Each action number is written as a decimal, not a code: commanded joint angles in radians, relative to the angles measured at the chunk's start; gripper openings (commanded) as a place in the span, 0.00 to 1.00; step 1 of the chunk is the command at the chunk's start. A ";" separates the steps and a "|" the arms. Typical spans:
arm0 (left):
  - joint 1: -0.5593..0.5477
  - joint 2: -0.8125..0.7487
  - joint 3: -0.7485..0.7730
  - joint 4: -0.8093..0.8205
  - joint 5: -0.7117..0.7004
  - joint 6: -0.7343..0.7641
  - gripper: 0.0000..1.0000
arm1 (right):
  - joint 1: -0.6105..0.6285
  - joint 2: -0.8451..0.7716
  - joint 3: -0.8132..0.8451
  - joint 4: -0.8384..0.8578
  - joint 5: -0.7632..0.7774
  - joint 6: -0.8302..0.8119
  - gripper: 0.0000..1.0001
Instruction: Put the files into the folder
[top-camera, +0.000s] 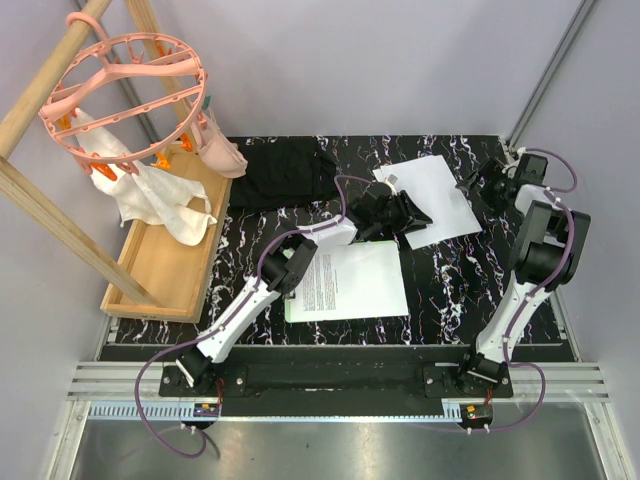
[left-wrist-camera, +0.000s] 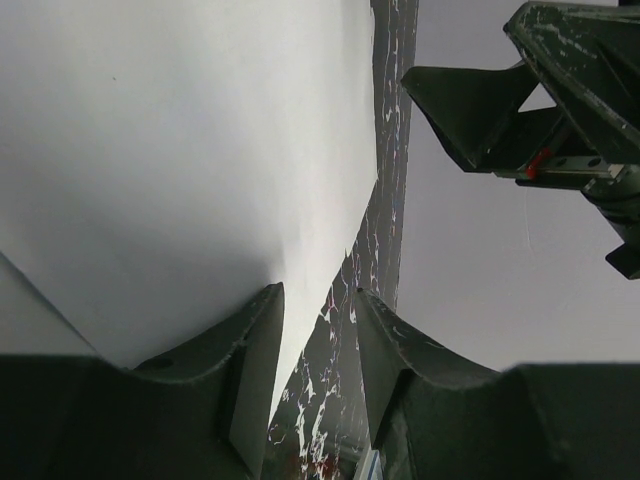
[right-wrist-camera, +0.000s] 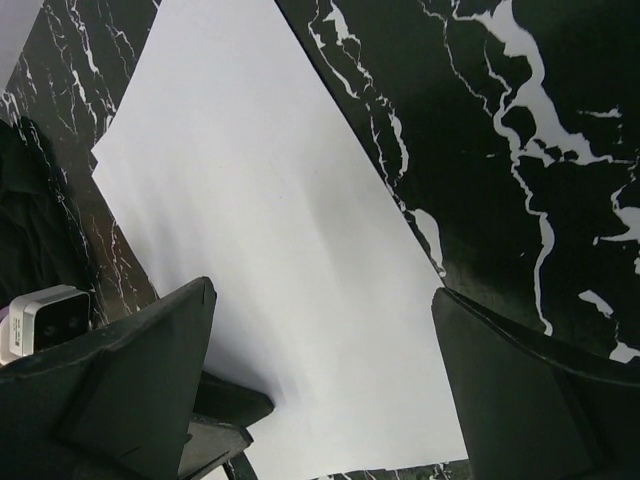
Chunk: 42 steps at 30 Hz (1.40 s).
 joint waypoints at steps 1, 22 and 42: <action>0.008 0.025 -0.006 -0.005 0.016 0.016 0.41 | 0.004 0.046 0.107 -0.045 0.050 -0.031 1.00; 0.011 0.037 -0.001 0.014 0.024 -0.015 0.41 | 0.207 0.209 0.333 -0.361 0.307 -0.153 1.00; 0.018 0.041 -0.003 0.027 0.047 -0.015 0.41 | 0.064 -0.170 -0.053 -0.040 -0.104 0.127 1.00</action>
